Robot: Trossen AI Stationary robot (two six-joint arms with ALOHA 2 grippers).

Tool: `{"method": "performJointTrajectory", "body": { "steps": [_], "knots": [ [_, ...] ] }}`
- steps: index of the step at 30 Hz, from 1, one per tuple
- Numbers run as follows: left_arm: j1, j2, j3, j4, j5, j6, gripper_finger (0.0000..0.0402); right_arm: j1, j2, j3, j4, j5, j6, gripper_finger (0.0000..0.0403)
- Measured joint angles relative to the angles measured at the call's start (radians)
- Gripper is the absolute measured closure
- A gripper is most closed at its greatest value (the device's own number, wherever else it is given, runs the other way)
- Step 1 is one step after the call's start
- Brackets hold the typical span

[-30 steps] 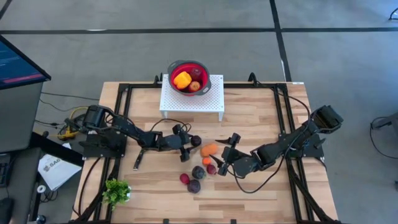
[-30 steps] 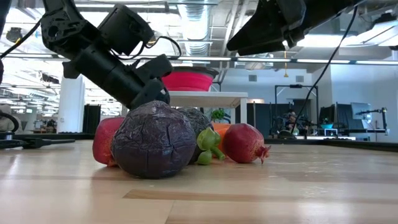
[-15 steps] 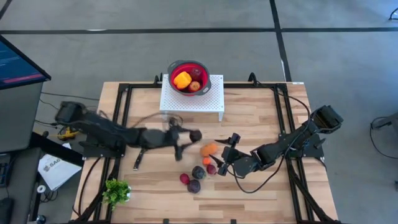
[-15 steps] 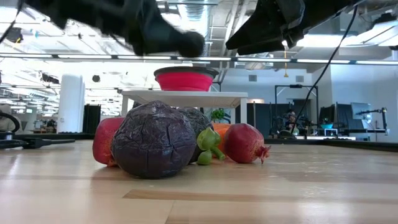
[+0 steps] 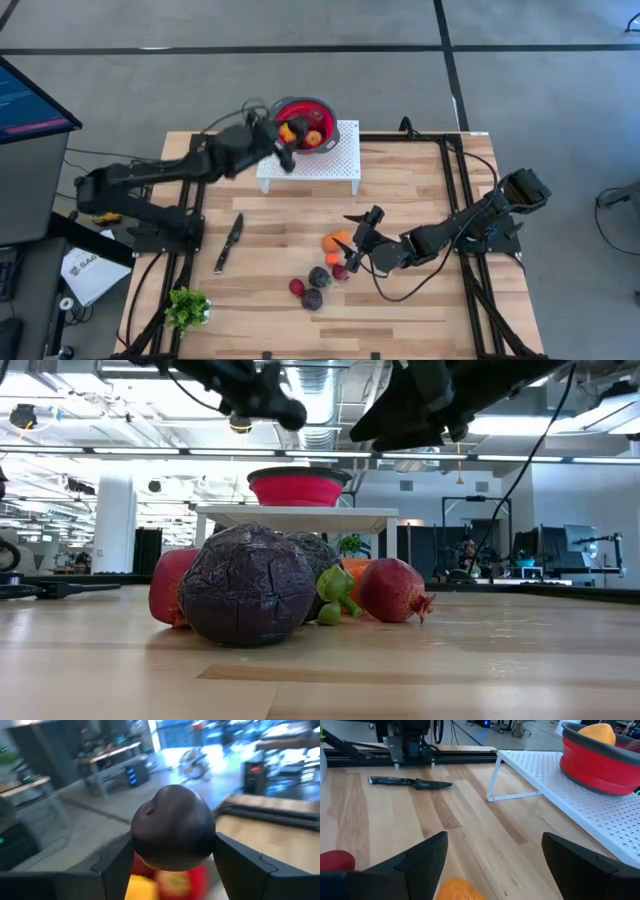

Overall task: Pick & Place Fruit
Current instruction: Put the top purple plum into the red strainer bowl on the shelf

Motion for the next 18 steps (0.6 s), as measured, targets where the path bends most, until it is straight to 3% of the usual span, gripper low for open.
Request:
{"method": "performJointTrajectory", "body": {
  "steps": [5,8,10,18],
  "knots": [
    [0.147,0.088,0.058,0.005,0.010,-0.008,0.0156,0.003,0.000,0.000,-0.001,0.000,0.000,0.0085],
    [0.201,0.127,0.060,0.000,0.105,-0.045,0.0156,0.012,0.000,0.000,-0.001,0.000,0.000,0.0085],
    [0.219,0.154,0.061,0.004,0.162,-0.070,0.0156,0.018,0.000,0.000,-0.001,0.000,0.001,0.0085],
    [0.255,0.222,0.061,0.016,0.168,-0.084,0.0143,0.036,0.000,0.000,0.000,0.000,0.007,0.0085]
  ]
}}
